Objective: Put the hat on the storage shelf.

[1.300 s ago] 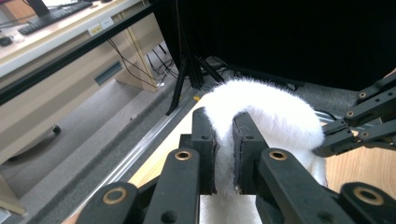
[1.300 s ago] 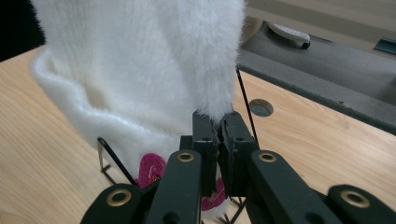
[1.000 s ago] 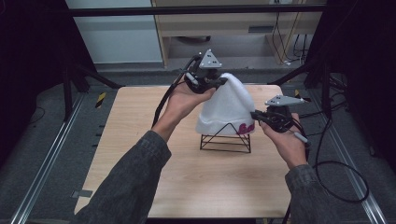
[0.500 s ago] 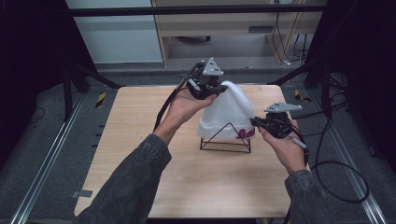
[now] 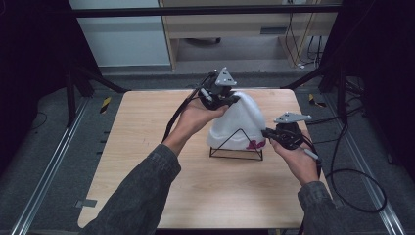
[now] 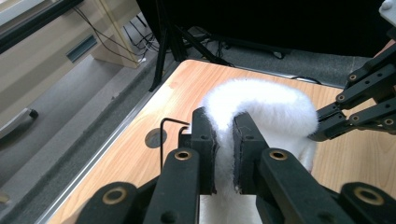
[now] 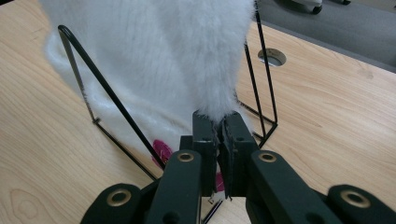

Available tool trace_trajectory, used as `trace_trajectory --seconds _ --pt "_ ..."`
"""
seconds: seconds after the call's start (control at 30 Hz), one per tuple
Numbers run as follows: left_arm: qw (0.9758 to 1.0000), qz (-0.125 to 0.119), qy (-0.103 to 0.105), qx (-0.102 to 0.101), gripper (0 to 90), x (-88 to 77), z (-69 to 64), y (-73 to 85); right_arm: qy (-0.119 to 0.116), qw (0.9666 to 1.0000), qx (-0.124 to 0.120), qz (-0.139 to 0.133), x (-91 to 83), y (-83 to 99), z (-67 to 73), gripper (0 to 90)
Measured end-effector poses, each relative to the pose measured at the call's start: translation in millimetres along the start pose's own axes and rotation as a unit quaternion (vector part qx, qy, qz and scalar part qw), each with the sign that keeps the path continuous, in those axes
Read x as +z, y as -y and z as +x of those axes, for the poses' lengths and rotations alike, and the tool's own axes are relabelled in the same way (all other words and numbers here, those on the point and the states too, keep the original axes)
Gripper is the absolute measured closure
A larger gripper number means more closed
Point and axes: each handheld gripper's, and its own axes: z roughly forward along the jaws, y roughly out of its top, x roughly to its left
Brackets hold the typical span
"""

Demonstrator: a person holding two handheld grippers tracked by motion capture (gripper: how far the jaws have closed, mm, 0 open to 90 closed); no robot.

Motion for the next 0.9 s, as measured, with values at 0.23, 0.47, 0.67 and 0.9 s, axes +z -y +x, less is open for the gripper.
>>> trace_trajectory --seconds 0.23,0.47,0.67,0.9 --pt "1.0000 -0.001 0.004 -0.003 81.3 -1.1 -1.0 2.5 0.000 1.0000 -0.002 0.001 -0.1 2.2 -0.2 85.7" --pt "0.9999 0.005 0.011 -0.005 81.2 2.5 -2.9 7.3 0.003 1.0000 -0.003 0.008 1.2 6.2 -0.5 85.7" --pt "0.9997 0.013 0.019 -0.006 81.1 7.4 -4.9 11.7 0.001 0.9999 0.000 0.015 4.7 13.3 -0.7 85.6" --pt "0.9995 0.019 0.025 -0.005 81.0 12.0 -8.6 17.2 0.001 0.9997 0.006 0.024 11.2 22.4 -0.7 85.5"
